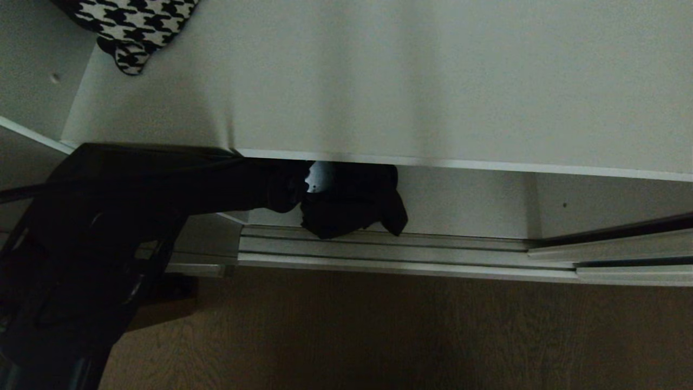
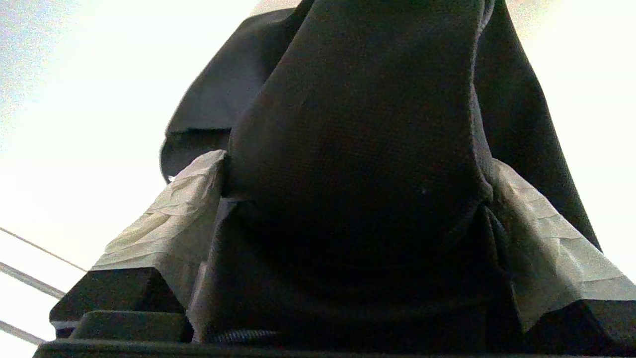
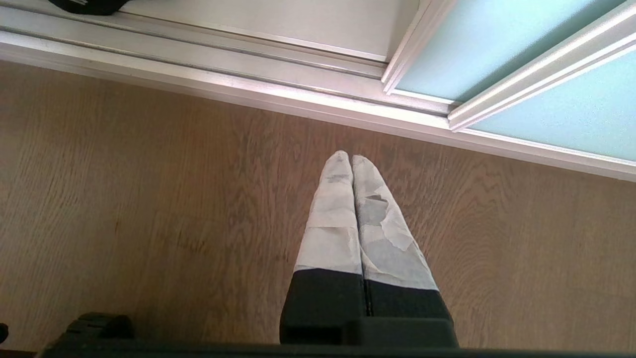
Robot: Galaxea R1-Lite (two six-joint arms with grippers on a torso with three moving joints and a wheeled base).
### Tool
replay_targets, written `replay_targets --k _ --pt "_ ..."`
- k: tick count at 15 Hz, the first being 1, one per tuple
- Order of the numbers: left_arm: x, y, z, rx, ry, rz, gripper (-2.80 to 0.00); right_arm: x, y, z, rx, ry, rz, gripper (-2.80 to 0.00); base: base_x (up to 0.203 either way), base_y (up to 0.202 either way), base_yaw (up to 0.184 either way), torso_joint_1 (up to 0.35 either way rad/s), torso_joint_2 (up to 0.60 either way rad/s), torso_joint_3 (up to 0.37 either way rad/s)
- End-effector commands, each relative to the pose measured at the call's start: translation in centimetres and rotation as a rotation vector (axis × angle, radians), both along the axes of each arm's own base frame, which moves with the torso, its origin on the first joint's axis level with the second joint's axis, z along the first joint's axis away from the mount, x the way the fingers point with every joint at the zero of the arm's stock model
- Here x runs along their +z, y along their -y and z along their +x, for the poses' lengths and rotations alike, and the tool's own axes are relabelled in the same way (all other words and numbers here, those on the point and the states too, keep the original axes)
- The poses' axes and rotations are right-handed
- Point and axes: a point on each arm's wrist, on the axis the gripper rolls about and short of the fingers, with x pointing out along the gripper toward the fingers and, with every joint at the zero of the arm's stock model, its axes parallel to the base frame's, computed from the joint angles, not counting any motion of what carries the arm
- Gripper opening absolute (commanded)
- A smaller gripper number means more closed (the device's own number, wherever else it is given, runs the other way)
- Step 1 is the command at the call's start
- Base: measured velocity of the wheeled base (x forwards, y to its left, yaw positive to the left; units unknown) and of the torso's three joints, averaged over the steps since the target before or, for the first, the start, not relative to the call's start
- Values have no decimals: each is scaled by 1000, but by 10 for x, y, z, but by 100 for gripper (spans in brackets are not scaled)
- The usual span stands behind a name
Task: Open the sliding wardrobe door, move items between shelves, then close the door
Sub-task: Place the bag on the lower shelf
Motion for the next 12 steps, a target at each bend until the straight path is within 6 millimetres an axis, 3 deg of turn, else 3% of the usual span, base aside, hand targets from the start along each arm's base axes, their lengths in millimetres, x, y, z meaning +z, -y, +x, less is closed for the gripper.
replay_targets --k 1,5,8,10,12 --pt "-6 -1 3 -15 -24 85 0 0 0 0 1 4 -1 -280 0 0 0 0 0 0" --pt "-10 -6 2 -211 -88 213 0 0 0 0 1 4 -1 -280 0 0 0 0 0 0" --pt "-22 -15 -15 -273 -295 303 0 0 0 0 1 4 -1 -280 0 0 0 0 0 0" --pt "-8 -20 -24 -266 -284 272 0 0 0 0 1 2 -1 -280 0 0 0 0 0 0" --pt "-9 -21 -32 -292 -341 276 0 0 0 0 1 2 -1 -280 0 0 0 0 0 0"
